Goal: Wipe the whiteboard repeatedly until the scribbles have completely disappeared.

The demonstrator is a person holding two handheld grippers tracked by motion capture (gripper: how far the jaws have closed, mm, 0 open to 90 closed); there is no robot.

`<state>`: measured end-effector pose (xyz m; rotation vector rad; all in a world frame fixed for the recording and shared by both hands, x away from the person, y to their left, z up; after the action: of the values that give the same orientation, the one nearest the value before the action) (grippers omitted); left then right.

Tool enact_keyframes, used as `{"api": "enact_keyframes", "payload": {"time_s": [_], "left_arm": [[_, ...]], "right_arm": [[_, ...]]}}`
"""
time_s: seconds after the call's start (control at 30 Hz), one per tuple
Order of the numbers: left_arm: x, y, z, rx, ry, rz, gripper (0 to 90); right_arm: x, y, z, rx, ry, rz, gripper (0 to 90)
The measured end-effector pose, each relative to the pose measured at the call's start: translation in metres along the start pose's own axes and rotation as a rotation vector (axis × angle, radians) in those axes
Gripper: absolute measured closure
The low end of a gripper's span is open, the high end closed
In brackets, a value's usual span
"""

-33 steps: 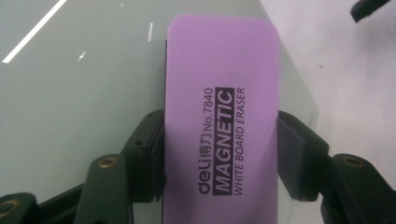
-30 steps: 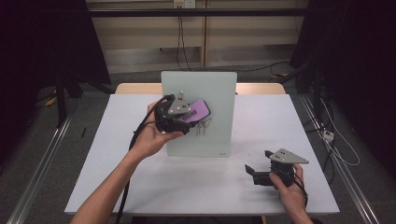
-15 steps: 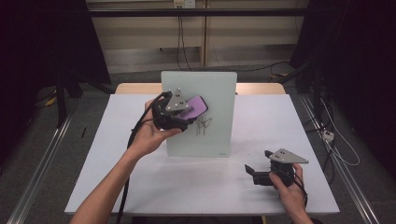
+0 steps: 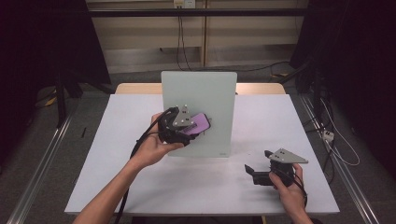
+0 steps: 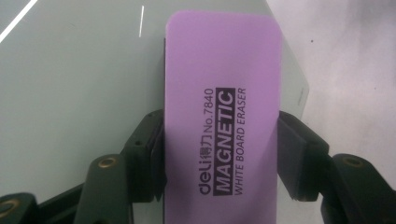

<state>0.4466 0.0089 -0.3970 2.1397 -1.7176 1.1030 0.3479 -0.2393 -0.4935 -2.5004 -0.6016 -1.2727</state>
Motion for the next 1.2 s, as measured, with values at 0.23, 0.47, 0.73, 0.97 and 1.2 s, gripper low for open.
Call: {"api": "enact_keyframes", "payload": {"time_s": [0.23,0.47,0.73,0.97,1.2], "left_arm": [[0.014,-0.015,-0.012,0.021,0.030,-0.015,40.8],[0.028,-0.030,-0.023,0.046,0.061,-0.028,40.8],[0.033,-0.033,-0.025,0.070,0.080,-0.037,40.8],[0.026,-0.018,-0.012,0.037,0.051,-0.020,40.8],[0.022,-0.005,-0.001,0.038,0.035,0.008,40.8]], "right_arm": [[0.000,0.001,0.000,0.000,0.002,-0.001,5.6],[0.000,0.001,0.000,0.001,0.002,0.000,5.7],[0.000,0.001,-0.001,0.000,0.002,-0.001,5.6],[0.000,0.000,-0.001,0.003,0.002,-0.003,5.6],[0.000,0.000,0.000,0.004,0.001,-0.003,5.6]]}}
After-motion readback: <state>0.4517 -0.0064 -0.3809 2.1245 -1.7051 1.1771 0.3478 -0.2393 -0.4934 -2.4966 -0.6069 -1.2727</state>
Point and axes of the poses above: each handheld gripper's, and its own axes: z roughly forward along the jaws, x roughly out of its top, y roughly to its right, the point moved 8 cm from there along z, roughly forward along the jaws, and after that the axes turned 5 degrees about -y, right-handed, at the moved point
